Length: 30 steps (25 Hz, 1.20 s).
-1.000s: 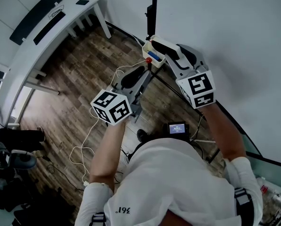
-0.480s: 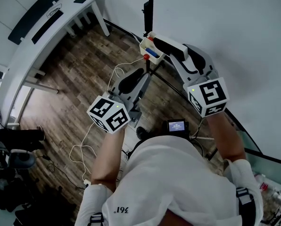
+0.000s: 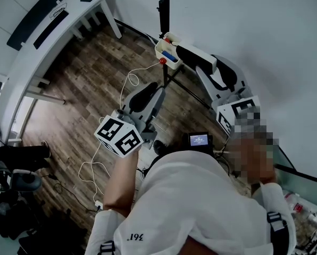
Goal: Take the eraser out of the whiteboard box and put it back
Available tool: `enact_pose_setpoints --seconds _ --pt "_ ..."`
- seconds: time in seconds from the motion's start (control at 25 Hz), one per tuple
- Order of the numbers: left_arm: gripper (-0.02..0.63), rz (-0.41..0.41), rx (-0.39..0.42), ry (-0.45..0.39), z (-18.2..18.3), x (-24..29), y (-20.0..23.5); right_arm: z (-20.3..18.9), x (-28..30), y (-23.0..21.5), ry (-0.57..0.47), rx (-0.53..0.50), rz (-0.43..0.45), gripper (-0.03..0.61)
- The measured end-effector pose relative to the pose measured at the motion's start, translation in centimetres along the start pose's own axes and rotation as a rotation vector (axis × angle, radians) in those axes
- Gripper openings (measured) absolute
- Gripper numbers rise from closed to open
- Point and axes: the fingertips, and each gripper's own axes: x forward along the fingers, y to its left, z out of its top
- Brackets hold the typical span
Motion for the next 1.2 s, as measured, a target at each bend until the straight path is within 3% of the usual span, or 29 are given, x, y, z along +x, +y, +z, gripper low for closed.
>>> enact_pose_setpoints --seconds 1.2 --pt "0.1 0.037 -0.082 0.082 -5.4 -3.7 0.0 -5.9 -5.0 1.1 0.063 0.186 -0.006 0.192"
